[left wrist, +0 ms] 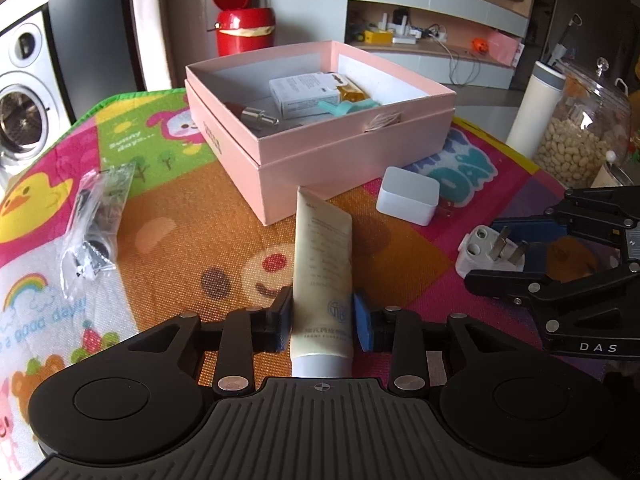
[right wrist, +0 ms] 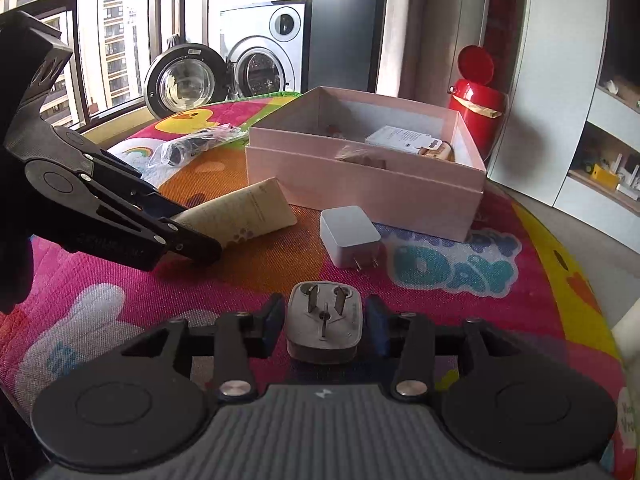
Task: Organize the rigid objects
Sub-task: 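Lift the tube and plug with both grippers toward the pink box, then lower the tube and plug into the pink box and open both grippers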
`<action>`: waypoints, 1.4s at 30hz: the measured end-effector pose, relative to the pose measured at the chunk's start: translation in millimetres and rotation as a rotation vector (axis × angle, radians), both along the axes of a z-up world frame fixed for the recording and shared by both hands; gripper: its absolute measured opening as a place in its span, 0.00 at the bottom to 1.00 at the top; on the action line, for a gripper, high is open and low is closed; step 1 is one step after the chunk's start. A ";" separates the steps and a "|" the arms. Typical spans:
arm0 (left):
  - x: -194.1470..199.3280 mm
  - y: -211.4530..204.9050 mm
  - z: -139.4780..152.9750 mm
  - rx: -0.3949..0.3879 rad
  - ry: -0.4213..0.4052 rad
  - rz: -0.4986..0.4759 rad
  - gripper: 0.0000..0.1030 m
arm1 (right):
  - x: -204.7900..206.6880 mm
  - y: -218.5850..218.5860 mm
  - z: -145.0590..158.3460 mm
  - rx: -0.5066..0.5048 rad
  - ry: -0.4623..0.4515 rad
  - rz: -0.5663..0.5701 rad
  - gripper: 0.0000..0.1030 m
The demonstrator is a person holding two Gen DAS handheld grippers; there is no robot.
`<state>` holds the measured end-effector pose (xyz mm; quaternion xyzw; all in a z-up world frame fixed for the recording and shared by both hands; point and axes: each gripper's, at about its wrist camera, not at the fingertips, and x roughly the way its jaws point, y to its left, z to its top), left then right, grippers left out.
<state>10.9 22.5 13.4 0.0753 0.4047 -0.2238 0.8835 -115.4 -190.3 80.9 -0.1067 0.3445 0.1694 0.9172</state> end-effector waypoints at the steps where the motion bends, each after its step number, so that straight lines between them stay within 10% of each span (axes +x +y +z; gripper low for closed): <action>1: 0.1 0.9 0.3 -0.017 0.007 0.019 0.35 | 0.5 -0.3 -1.0 0.000 0.004 -0.002 0.45; 14: -38.0 -8.3 3.7 -0.050 -0.141 -0.020 0.29 | -0.7 -7.5 11.8 0.030 0.012 0.026 0.38; 23: 19.5 -9.3 133.0 -0.189 -0.409 -0.007 0.29 | 41.5 -7.1 126.1 0.019 -0.354 -0.006 0.38; 28: 94.9 -15.8 147.2 -0.295 -0.325 0.045 0.29 | 98.5 1.7 128.7 0.040 -0.297 -0.030 0.38; 37: 168.5 -22.9 71.3 -0.358 -0.076 0.090 0.30 | 159.5 4.1 57.7 0.022 -0.110 -0.070 0.38; 42: 179.4 -30.9 44.2 -0.253 -0.030 0.116 0.28 | 163.7 4.9 39.2 0.012 -0.059 -0.081 0.44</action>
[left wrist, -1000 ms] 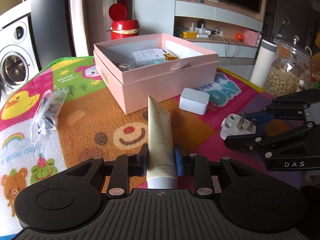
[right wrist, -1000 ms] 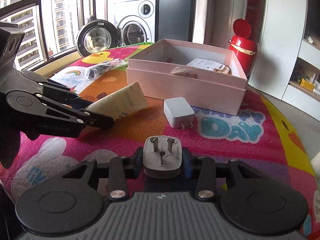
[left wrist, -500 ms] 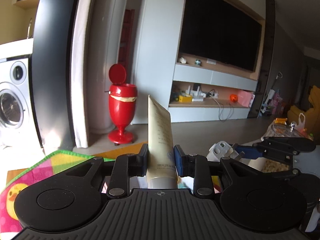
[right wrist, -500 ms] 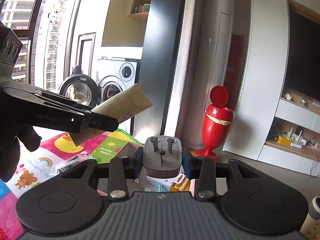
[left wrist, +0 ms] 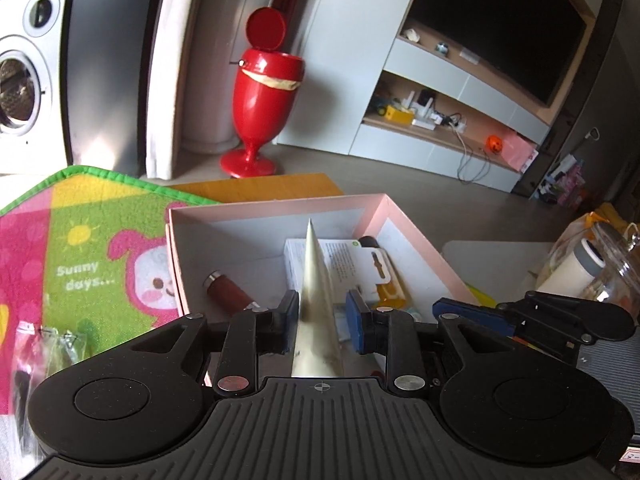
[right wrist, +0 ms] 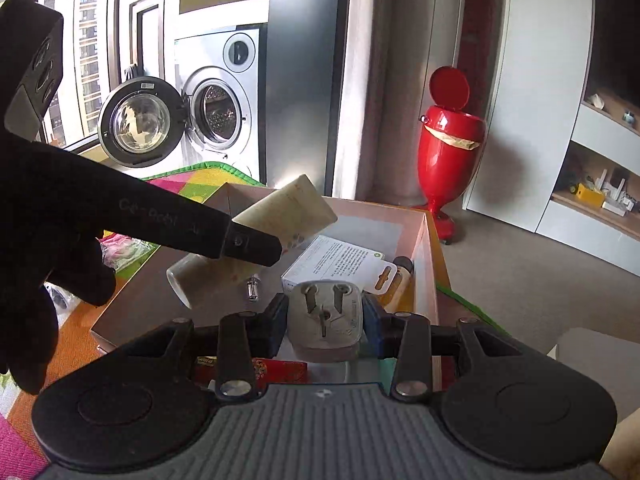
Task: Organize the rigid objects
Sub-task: 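Lower the tube and plug into the pink box and open both grippers, then grasp the clear bag with black cable with the left gripper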
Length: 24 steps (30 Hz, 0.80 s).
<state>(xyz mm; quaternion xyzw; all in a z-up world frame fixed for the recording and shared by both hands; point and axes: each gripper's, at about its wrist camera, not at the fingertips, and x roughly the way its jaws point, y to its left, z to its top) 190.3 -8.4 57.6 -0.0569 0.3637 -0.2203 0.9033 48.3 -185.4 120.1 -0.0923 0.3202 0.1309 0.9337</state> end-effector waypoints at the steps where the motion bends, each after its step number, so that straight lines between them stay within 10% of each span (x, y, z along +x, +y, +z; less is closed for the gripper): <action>1: -1.9 1.2 -2.4 0.013 -0.001 -0.003 0.28 | -2.0 -0.8 0.5 0.002 -0.002 -0.001 0.47; 10: -43.3 82.7 17.6 -0.069 -0.128 0.206 0.28 | -64.6 -10.2 21.3 0.024 -0.101 0.030 0.68; 16: -60.9 161.2 -1.3 -0.036 -0.053 0.434 0.28 | -108.5 2.5 0.3 -0.041 -0.079 0.078 0.69; 24: -70.1 174.2 -34.1 0.004 0.020 0.410 0.32 | -132.6 23.2 -26.3 -0.063 -0.030 0.111 0.69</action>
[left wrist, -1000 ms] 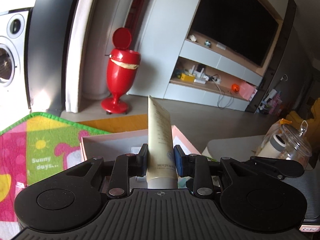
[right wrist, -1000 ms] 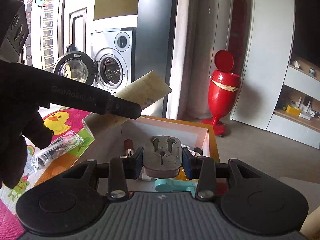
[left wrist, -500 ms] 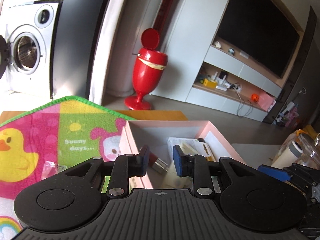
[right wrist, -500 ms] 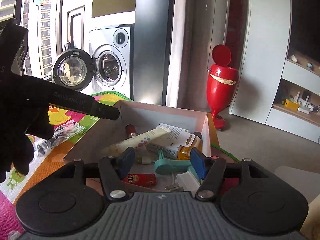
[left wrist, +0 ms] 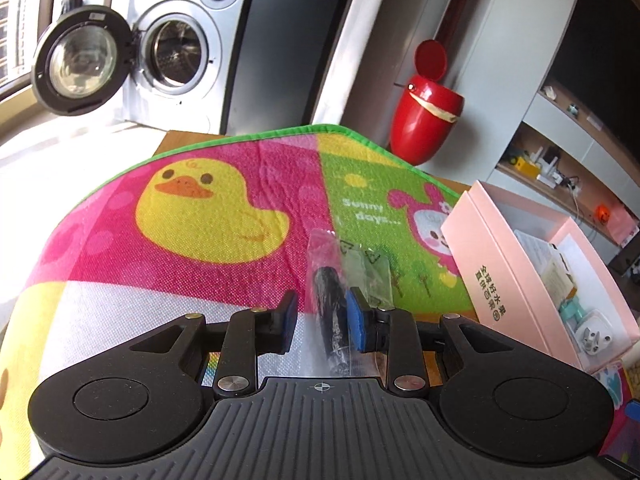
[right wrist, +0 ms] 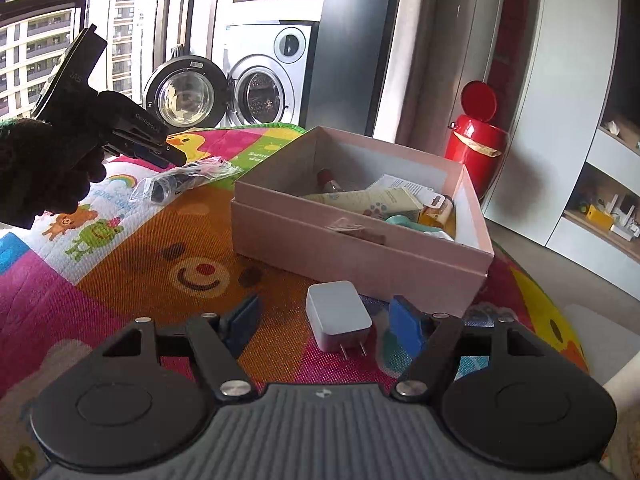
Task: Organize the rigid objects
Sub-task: 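Grasp the clear bag with black cable with the left gripper, then lift the bag with the left gripper while the right grasps the white charger cube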
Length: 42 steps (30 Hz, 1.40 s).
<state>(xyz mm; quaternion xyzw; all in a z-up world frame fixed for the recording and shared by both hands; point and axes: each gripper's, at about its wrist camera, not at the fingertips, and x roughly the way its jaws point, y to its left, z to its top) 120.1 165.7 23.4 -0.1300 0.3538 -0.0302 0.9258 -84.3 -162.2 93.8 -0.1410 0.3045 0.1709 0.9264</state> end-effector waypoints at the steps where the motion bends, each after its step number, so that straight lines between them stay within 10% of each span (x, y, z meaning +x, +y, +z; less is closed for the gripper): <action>1: 0.8 -3.7 -2.6 0.009 0.011 -0.004 0.32 | -0.5 0.9 -0.8 -0.002 0.001 0.000 0.69; 13: -16.0 -36.9 -10.2 0.170 0.016 -0.079 0.26 | 8.1 -10.7 -18.3 0.013 0.069 -0.061 0.69; 30: -111.8 -56.3 -19.1 0.025 -0.048 -0.153 0.28 | 19.7 -20.9 -24.5 0.094 0.123 -0.105 0.73; 42: -120.7 -62.9 -21.1 0.065 -0.102 -0.139 0.28 | 47.3 -9.0 -27.5 0.089 0.114 -0.130 0.75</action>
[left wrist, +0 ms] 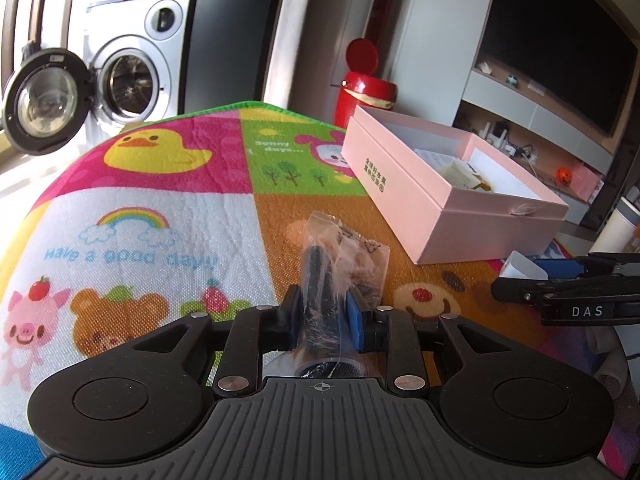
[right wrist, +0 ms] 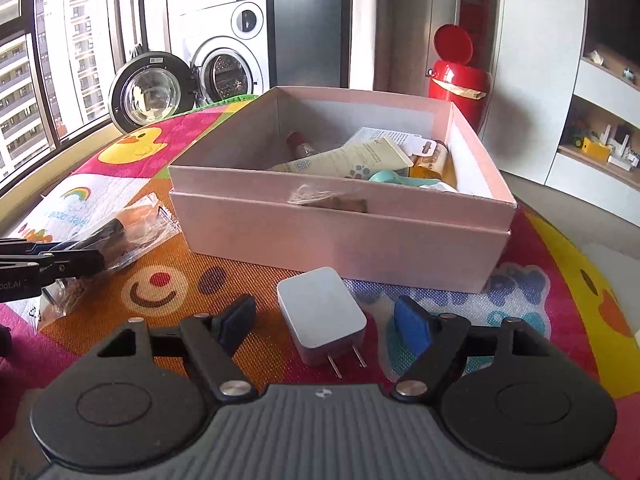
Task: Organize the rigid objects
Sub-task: 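Lift the bag with the left gripper while the right grasps the white charger cube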
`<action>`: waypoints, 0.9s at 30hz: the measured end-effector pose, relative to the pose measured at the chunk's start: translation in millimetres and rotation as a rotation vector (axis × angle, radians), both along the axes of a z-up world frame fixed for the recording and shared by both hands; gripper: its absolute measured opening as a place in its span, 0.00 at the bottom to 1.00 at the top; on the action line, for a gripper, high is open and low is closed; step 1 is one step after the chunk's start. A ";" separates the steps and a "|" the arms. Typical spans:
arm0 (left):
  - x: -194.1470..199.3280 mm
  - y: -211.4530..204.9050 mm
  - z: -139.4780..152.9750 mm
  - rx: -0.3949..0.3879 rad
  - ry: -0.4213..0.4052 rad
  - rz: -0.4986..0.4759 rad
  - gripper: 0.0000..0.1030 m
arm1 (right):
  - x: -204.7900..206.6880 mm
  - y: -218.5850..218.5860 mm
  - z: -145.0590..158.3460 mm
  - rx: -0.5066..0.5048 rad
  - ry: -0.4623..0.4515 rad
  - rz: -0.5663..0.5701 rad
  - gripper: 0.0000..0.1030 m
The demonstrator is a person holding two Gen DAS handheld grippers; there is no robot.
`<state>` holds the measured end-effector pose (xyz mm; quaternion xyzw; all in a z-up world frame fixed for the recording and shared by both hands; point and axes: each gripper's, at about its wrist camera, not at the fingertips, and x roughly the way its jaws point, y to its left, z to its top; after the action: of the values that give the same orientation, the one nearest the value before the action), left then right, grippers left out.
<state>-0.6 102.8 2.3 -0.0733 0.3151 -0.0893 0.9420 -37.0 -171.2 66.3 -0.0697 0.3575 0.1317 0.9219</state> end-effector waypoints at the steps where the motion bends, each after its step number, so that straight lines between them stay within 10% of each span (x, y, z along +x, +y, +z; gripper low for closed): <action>1: -0.2 0.8 -0.4 -0.006 0.000 0.000 0.28 | -0.3 -0.7 0.2 0.002 0.001 -0.001 0.75; 10: -0.8 3.4 -0.9 -0.019 -0.004 0.002 0.28 | -9.0 -21.7 2.8 -0.129 -0.057 -0.111 0.75; 22: -1.4 8.9 -1.3 -0.042 -0.003 0.008 0.28 | -8.8 -28.3 0.1 -0.005 -0.007 -0.134 0.72; 27: -0.8 6.9 -1.2 -0.030 -0.004 0.009 0.28 | -4.9 -10.5 4.5 -0.075 -0.034 -0.039 0.33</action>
<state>-1.4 109.8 1.1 -0.0887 0.3116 -0.0901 0.9418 -41.9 -181.7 70.8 -0.0994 0.3479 0.0989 0.9270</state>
